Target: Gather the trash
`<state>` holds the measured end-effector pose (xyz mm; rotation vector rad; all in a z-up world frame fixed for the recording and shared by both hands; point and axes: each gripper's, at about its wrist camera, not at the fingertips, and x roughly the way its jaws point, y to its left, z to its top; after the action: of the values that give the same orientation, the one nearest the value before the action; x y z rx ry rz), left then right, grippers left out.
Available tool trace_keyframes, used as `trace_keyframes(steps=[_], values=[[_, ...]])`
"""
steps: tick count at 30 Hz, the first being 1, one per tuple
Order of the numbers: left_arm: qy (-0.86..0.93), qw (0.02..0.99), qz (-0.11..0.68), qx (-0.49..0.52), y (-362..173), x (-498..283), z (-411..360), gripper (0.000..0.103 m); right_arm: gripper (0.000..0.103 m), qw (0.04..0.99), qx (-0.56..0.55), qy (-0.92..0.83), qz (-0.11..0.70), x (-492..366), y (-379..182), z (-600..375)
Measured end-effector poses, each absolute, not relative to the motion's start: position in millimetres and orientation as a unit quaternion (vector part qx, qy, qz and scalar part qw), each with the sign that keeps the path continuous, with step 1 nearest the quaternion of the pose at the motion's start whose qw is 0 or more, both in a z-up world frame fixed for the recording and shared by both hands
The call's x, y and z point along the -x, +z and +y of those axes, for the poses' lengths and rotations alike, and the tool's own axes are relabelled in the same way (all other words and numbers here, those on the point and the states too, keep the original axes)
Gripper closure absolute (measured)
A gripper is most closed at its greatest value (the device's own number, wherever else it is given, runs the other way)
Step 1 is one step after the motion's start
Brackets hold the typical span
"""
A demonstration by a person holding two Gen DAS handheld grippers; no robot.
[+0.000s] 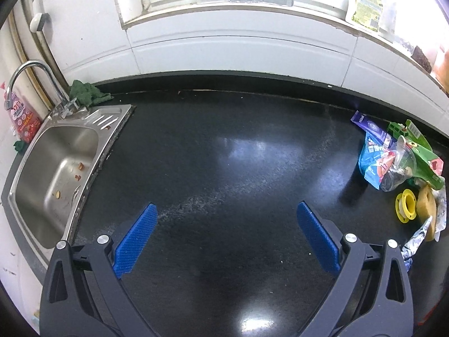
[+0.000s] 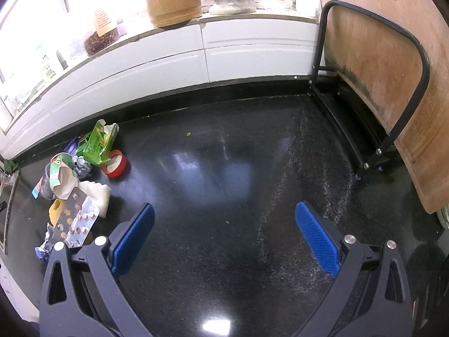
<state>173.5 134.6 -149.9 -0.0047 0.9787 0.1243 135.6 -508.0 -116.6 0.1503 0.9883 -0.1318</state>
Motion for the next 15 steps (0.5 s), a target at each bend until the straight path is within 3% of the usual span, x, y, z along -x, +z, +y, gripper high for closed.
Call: trace_keyframes(steps=[15], values=[[0.06, 0.88, 0.472, 0.004, -152.6, -173.8, 133.7, 0.006, 0.006, 0.878, -0.063, -0.06, 0.47, -135.1, -108.7, -506.1]])
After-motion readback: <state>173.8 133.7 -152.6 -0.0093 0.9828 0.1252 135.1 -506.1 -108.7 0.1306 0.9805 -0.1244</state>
